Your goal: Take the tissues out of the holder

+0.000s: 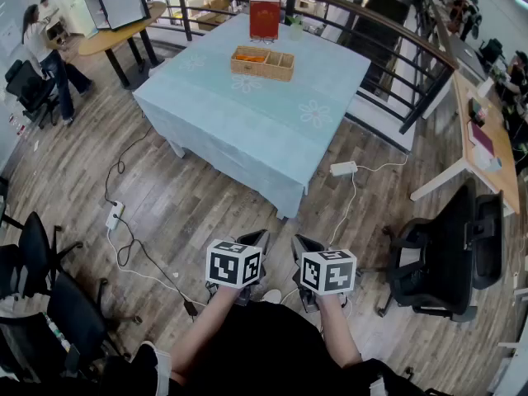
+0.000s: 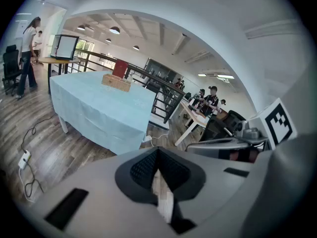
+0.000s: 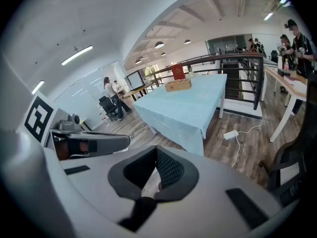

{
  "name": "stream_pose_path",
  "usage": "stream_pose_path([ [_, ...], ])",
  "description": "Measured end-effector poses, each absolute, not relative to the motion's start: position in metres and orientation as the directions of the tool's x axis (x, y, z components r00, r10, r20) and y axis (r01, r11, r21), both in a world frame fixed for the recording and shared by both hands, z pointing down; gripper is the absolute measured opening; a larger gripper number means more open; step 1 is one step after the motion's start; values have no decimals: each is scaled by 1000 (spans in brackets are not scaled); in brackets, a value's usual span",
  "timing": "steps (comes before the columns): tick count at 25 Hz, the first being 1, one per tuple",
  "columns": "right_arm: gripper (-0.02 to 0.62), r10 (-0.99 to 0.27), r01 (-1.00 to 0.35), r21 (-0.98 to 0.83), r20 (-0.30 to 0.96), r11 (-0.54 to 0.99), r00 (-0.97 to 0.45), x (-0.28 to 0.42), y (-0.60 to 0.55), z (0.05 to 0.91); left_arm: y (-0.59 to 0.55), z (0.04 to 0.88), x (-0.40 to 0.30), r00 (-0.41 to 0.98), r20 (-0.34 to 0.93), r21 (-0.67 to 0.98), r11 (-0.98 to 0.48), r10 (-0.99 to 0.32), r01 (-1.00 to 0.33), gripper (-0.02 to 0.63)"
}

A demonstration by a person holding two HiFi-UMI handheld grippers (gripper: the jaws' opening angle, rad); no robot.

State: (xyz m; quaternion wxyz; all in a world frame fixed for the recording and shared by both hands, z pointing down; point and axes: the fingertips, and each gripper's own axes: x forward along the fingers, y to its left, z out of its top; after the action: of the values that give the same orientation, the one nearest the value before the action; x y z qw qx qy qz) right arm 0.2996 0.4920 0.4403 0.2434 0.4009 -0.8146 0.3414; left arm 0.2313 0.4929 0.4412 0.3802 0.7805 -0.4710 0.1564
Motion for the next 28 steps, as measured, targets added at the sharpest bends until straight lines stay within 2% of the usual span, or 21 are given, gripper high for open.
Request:
stream_pose_path([
  [12,12,-482,-862,-311,729,400,-487,328,489,472,490,478,243,392,702,311,-240,-594,-920,6],
  [28,14,-483,-797,-405,640,449,-597,313,459,469,473,490,203,309,729,279,-146,-611,-949,6],
])
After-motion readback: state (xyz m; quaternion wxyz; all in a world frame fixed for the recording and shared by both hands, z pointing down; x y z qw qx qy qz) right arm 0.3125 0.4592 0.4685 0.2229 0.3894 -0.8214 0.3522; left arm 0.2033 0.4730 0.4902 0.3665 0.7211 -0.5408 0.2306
